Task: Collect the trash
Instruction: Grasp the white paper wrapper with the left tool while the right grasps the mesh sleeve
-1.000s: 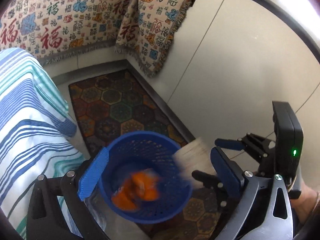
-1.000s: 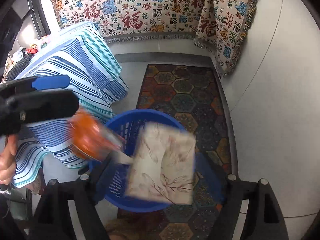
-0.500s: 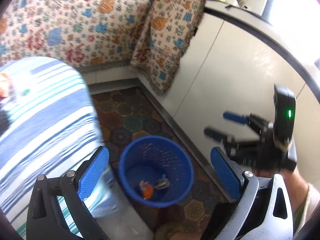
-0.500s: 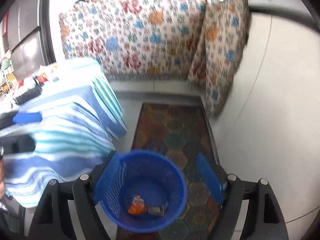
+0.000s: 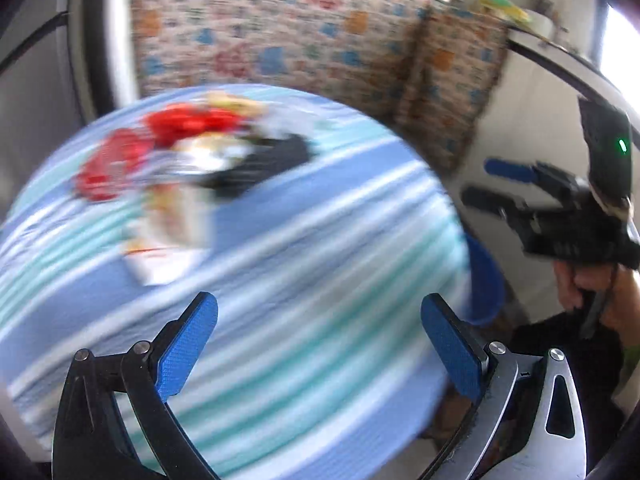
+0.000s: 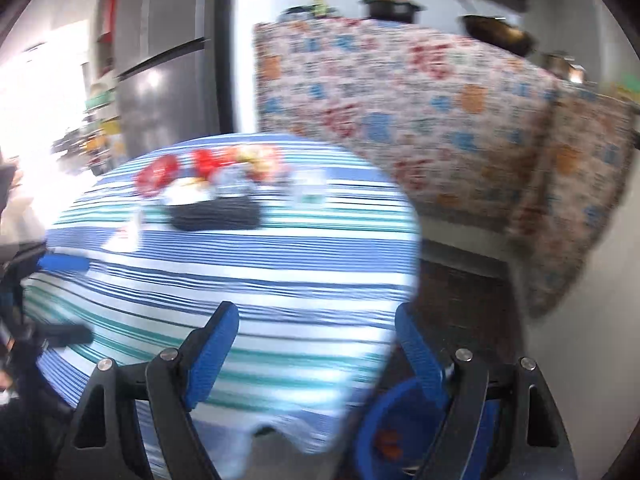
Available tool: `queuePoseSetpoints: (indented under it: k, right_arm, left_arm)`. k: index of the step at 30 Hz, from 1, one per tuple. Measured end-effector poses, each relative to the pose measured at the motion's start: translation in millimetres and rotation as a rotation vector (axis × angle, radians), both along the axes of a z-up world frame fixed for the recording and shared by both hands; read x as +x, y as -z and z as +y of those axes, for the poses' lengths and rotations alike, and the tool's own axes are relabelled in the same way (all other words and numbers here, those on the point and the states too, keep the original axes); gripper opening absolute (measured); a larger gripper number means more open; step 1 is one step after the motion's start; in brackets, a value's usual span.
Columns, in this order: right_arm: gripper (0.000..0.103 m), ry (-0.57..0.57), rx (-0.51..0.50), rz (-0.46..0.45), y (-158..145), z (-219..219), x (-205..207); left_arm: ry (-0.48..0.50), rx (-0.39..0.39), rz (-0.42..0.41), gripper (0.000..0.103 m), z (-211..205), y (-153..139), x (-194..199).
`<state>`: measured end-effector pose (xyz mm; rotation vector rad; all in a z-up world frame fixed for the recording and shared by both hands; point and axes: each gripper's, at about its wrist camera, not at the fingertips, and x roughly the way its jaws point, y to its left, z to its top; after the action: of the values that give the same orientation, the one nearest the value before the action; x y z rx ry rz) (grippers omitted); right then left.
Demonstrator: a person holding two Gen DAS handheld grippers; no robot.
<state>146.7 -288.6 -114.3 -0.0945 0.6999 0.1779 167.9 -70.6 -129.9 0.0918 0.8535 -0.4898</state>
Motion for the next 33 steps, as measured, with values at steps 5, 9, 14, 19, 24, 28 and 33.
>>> queuePoseSetpoints:
  k: [5, 9, 14, 19, 24, 28, 33]
  right_arm:
    - [0.082, -0.146, -0.021, 0.051, 17, 67, 20]
    - [0.082, -0.188, -0.04, 0.072, 28, 89, 31]
    - [0.082, -0.151, -0.017, 0.135, 42, 89, 48]
    - [0.082, -0.138, -0.025, 0.166, 52, 86, 53]
    - [0.082, -0.145, -0.042, 0.173, 55, 85, 47]
    - [0.082, -0.139, -0.044, 0.176, 53, 82, 46]
    - [0.082, -0.137, -0.034, 0.188, 55, 86, 52]
  left_arm:
    - [-0.173, -0.043, -0.009, 0.101, 64, -4, 22]
    - [-0.213, -0.01, 0.005, 0.101, 79, 7, 39]
    - [-0.175, 0.028, 0.005, 0.101, 51, 18, 47]
    - [-0.217, 0.137, -0.038, 0.101, 7, 20, 73]
    - [-0.369, 0.246, -0.061, 0.101, -4, 30, 105]
    - [-0.407, 0.215, -0.002, 0.101, 32, 38, 107]
    - [-0.364, 0.155, 0.052, 0.101, 79, 43, 99]
